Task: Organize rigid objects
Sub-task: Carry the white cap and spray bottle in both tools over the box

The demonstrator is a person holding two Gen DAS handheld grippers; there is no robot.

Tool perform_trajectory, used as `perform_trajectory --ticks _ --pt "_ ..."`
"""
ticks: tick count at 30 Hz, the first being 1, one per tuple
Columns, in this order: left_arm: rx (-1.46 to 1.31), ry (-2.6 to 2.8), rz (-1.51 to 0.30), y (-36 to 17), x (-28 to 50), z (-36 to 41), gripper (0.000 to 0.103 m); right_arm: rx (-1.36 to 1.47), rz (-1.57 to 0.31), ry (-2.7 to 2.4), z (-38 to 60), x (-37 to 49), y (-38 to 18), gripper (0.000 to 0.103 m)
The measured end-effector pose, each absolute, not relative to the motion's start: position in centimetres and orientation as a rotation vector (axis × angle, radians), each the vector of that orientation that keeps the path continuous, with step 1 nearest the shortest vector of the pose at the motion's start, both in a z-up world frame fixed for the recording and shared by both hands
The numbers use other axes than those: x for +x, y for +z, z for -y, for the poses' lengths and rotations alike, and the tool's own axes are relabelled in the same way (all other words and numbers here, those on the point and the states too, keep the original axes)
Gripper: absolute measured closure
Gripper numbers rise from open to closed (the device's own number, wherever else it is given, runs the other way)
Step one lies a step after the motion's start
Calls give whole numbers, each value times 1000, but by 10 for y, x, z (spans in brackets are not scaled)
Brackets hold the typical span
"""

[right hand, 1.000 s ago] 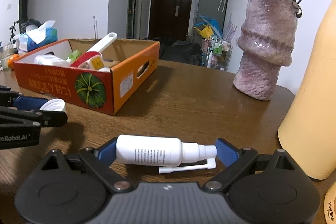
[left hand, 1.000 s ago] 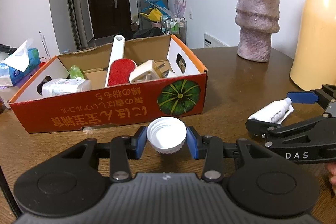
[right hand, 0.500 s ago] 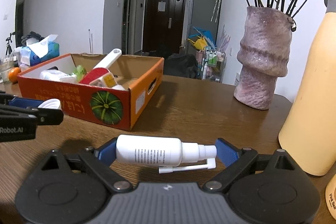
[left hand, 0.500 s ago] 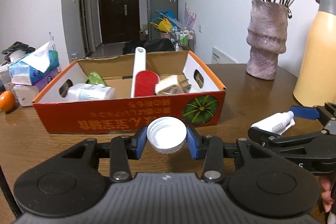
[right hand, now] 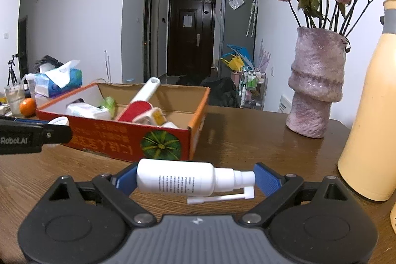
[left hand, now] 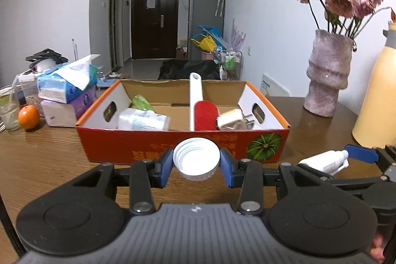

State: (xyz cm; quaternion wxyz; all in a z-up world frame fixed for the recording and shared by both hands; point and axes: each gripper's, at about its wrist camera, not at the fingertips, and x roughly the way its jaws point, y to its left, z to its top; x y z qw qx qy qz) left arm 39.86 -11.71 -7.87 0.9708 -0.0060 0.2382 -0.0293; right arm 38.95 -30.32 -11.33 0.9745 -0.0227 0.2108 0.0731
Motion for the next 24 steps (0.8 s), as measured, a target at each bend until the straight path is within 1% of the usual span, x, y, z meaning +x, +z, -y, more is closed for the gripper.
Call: perform_trajectory --ticks 11,24 --pt "-51 -26 -443 -64 396 81 61 -6 -379 174 261 382 -98 7" --pt "-76 15 -401 -52 408 41 61 -2 -344 184 215 390 -93 7"
